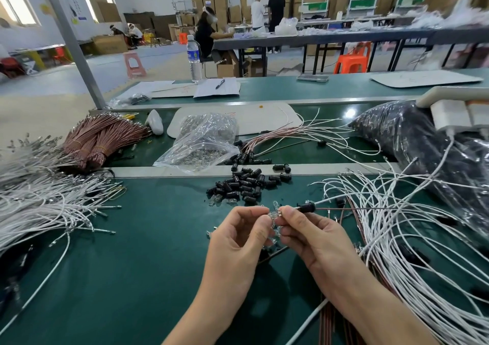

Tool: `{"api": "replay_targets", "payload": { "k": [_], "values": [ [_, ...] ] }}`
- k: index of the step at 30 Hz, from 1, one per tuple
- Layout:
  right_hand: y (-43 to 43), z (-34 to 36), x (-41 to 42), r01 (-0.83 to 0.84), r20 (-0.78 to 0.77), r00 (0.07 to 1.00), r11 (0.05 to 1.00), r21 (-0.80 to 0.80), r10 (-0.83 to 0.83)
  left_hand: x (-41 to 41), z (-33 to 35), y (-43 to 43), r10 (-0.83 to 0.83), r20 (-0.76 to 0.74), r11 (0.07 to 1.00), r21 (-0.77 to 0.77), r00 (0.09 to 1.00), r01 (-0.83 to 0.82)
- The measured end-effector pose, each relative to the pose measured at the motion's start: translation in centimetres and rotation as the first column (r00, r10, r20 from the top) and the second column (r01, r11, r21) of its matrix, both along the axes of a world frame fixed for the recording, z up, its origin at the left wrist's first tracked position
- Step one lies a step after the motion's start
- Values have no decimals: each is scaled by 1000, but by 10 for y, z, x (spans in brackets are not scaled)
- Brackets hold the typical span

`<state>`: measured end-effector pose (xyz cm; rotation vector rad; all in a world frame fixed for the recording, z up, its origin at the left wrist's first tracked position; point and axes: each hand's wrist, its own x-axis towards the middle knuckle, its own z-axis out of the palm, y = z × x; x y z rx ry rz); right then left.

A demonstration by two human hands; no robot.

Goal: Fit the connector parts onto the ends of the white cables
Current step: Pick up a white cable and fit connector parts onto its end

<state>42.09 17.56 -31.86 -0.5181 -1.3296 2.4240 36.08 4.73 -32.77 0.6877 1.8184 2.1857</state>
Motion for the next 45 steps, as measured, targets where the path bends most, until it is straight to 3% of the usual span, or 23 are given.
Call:
{"api": "replay_targets", "payload": {
  "k": [16, 26, 34, 39, 42, 45],
  "values": [
    [-2, -2, 1, 5, -4, 1000, 1000, 26, -5, 4, 1, -5, 24, -116, 998, -62, 993, -31],
    [-2, 0, 2, -63, -22, 998, 996, -62, 62, 6, 1, -4, 20, -46, 1000, 12, 999, -20],
    [-5, -1, 0, -68, -33, 997, 994, -86, 66, 5, 1, -4, 10, -91, 1000, 11, 996, -9],
    [-3, -1, 1, -44, 0, 999, 999, -23, 44, 1, -1, -8, 7, -290, 993, -113, 957, -41],
    [-3, 0, 1, -48, -10, 999, 999, 3, 48, -3, -2, -8, 4, -536, 972, -196, 844, -129],
    [-5, -1, 2, -61, -12, 998, 997, 50, 61, -6, -5, -9, 28, -639, 955, -211, 769, -210]
  ]
}}
